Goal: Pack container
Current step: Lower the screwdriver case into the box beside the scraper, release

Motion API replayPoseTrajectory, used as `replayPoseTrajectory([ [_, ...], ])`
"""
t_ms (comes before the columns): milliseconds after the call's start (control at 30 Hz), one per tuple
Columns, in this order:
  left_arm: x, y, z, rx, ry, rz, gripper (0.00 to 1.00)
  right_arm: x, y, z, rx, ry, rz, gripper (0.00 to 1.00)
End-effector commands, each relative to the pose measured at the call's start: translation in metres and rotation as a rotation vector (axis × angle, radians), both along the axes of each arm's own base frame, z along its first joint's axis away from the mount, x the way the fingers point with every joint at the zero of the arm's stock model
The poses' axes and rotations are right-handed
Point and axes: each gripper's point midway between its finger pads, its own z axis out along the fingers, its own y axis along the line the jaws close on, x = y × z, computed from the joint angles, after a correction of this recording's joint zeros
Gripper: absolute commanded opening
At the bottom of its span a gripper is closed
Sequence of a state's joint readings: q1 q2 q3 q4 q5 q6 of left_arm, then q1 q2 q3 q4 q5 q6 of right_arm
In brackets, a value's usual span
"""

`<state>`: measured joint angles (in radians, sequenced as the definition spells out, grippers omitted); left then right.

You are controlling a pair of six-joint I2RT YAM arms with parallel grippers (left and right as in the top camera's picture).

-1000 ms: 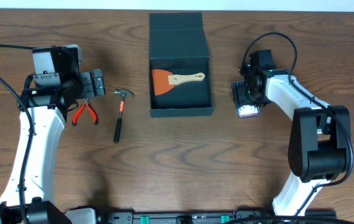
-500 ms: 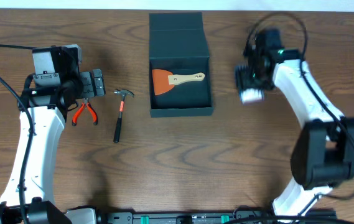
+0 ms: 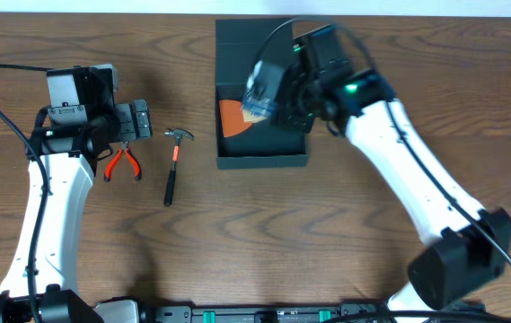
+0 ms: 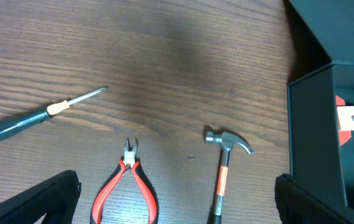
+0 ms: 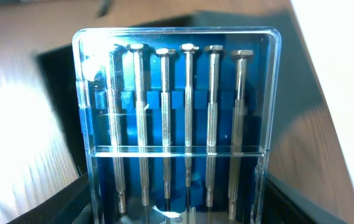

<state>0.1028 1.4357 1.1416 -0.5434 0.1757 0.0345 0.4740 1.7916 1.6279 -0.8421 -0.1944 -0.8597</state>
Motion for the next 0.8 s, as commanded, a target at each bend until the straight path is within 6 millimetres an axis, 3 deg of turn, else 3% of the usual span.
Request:
replayPoseTrajectory([
  [0,0.004,0.002,0.005,0.019,-0.011,-0.005,0.98,-0.002,0.015,-0.030,-0.086,-0.039,0.264,0.01],
  [300,0.004,0.002,0.005,0.019,-0.011,-0.005,0.98,0.018,0.036,-0.098,-0.071,0.022,0.301,0.01],
  [467,0.004,0.002,0.005,0.019,-0.011,-0.005,0.98,0.015,0.040,-0.128,-0.066,0.083,0.312,0.01],
  [767,0.004,0.002,0.005,0.019,-0.011,-0.005,0.98,-0.011,0.049,-0.140,-0.002,0.200,0.360,0.01],
])
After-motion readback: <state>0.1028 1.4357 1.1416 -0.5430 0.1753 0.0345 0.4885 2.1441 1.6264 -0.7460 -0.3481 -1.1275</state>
